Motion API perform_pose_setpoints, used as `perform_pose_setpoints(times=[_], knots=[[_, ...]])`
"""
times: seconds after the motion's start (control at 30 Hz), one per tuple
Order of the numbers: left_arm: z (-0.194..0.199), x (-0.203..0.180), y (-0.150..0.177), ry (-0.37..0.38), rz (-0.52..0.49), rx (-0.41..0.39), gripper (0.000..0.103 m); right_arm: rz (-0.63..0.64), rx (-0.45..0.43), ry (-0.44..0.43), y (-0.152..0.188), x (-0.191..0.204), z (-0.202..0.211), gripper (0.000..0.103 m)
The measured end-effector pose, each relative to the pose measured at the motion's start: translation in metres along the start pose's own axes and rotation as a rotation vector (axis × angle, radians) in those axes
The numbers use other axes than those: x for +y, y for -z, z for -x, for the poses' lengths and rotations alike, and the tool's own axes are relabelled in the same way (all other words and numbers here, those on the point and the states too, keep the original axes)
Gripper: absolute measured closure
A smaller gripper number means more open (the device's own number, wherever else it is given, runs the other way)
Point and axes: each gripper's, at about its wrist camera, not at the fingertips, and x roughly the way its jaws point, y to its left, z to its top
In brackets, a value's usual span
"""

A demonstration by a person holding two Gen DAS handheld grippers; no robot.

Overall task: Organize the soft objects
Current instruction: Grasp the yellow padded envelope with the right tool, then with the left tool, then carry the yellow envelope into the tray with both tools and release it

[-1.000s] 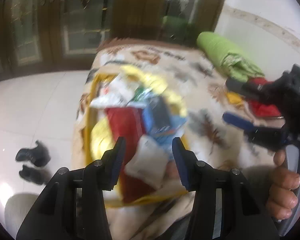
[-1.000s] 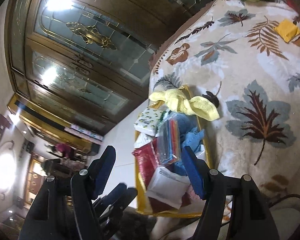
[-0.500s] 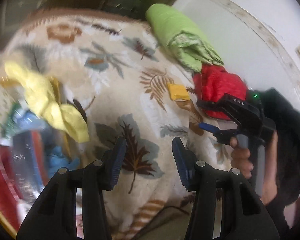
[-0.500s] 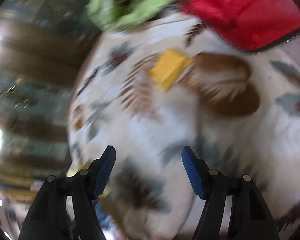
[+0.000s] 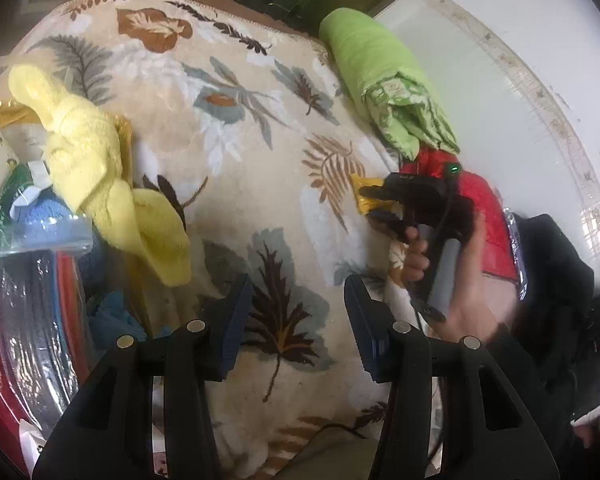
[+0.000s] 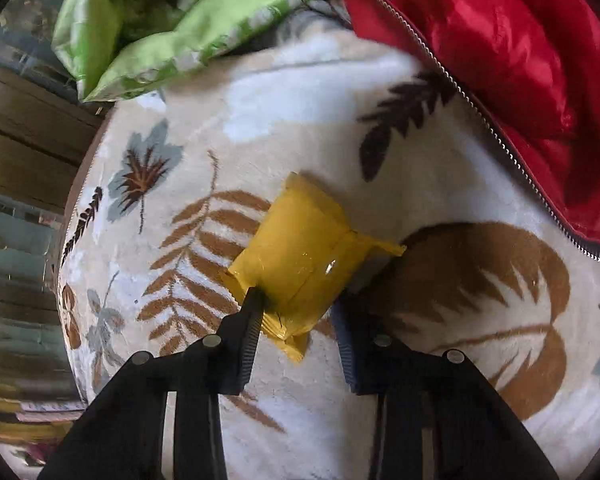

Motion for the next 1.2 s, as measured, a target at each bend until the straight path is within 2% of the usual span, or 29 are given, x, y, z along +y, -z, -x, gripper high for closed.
perform_pose_setpoints(times=[0.03, 0.1, 0.17, 0.27, 0.37, 0.43, 0.53, 0.63, 0.77, 0.8, 0.83, 1.0, 1.1, 1.2], knots=[[-0.001, 0.000, 0.001, 0.009, 0.003, 0.003, 0.055, 0.024, -0.005, 0.002, 0.005, 0.001, 0.005, 0.074], [-0.002, -0.003, 0.001, 0.024, -0.005, 0.009, 0.055, 0.077, 0.019, -0.055, 0.021, 0.002, 0.015, 0.079], [0.002, -0.007, 0.003, 0.027, -0.029, 0.013, 0.055, 0.180, 0.067, -0.131, 0.050, 0.006, 0.031, 0.080], [0.001, -0.012, 0.005, 0.053, -0.042, 0.037, 0.055, 0.327, 0.119, -0.178, 0.093, 0.008, 0.054, 0.082], [-0.009, -0.025, 0.005, 0.094, -0.072, 0.125, 0.055, 0.441, 0.212, -0.272, 0.132, 0.007, 0.065, 0.082], [-0.020, -0.038, 0.004, 0.090, -0.114, 0.199, 0.055, 0.498, 0.248, -0.275, 0.153, 0.003, 0.069, 0.083], [-0.045, -0.057, -0.006, 0.104, -0.163, 0.308, 0.055, 0.505, 0.280, -0.276, 0.165, -0.002, 0.066, 0.083], [-0.077, -0.060, -0.010, 0.063, -0.097, 0.359, 0.055, 0.509, 0.277, -0.303, 0.174, -0.005, 0.069, 0.083], [-0.120, -0.060, 0.000, -0.024, -0.087, 0.429, 0.055, 0.479, 0.280, -0.302, 0.178, -0.016, 0.063, 0.083], [-0.124, -0.057, 0.003, -0.027, -0.075, 0.433, 0.056, 0.474, 0.280, -0.295, 0.177, -0.019, 0.061, 0.083], [-0.128, -0.056, 0.007, -0.006, -0.060, 0.437, 0.061, 0.461, 0.284, -0.288, 0.177, -0.023, 0.058, 0.083], [-0.123, -0.044, 0.009, 0.056, 0.003, 0.415, 0.067, 0.439, 0.288, -0.303, 0.176, -0.031, 0.064, 0.083], [-0.109, -0.039, 0.010, 0.080, 0.025, 0.380, 0.069, 0.499, 0.268, -0.276, 0.181, -0.015, 0.073, 0.084], [-0.074, -0.036, 0.009, 0.110, 0.052, 0.296, 0.069, 0.581, 0.235, -0.252, 0.192, 0.010, 0.093, 0.084]])
